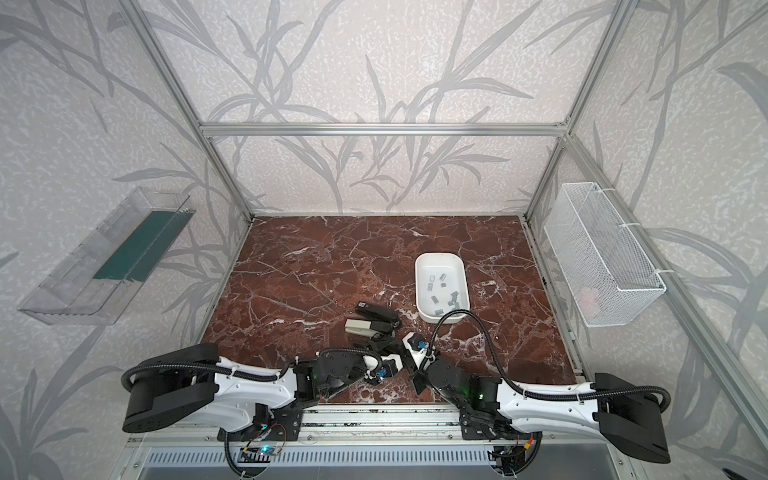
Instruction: Load the staples into the stapler
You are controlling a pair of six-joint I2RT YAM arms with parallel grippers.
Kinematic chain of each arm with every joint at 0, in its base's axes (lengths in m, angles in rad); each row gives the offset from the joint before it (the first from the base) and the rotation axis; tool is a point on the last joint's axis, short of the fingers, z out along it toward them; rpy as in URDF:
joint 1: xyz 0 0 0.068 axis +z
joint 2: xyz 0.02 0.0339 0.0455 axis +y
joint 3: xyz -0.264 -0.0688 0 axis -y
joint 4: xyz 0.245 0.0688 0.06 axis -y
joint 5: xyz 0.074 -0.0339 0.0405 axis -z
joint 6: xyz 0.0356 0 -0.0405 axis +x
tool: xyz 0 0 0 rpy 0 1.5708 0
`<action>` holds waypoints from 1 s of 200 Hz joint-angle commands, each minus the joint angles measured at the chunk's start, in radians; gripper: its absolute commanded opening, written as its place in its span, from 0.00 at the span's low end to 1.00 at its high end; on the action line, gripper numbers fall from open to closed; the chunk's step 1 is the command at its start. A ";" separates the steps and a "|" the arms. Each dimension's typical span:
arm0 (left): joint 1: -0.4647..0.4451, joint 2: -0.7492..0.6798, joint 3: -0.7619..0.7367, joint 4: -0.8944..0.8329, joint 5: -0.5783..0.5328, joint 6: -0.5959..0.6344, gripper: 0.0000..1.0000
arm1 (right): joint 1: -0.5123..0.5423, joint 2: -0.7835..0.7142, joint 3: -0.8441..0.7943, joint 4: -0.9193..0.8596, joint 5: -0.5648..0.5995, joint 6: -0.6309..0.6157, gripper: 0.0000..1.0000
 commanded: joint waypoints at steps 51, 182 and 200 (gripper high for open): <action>0.020 0.099 0.073 0.346 -0.264 0.082 0.42 | 0.041 -0.030 -0.013 0.073 -0.128 0.006 0.00; 0.314 -0.156 0.035 0.016 -0.115 -0.139 0.42 | 0.133 -0.042 -0.012 0.046 -0.048 -0.001 0.00; 0.318 -0.134 0.002 0.075 -0.090 -0.140 0.42 | 0.135 -0.024 -0.002 0.037 -0.026 0.005 0.00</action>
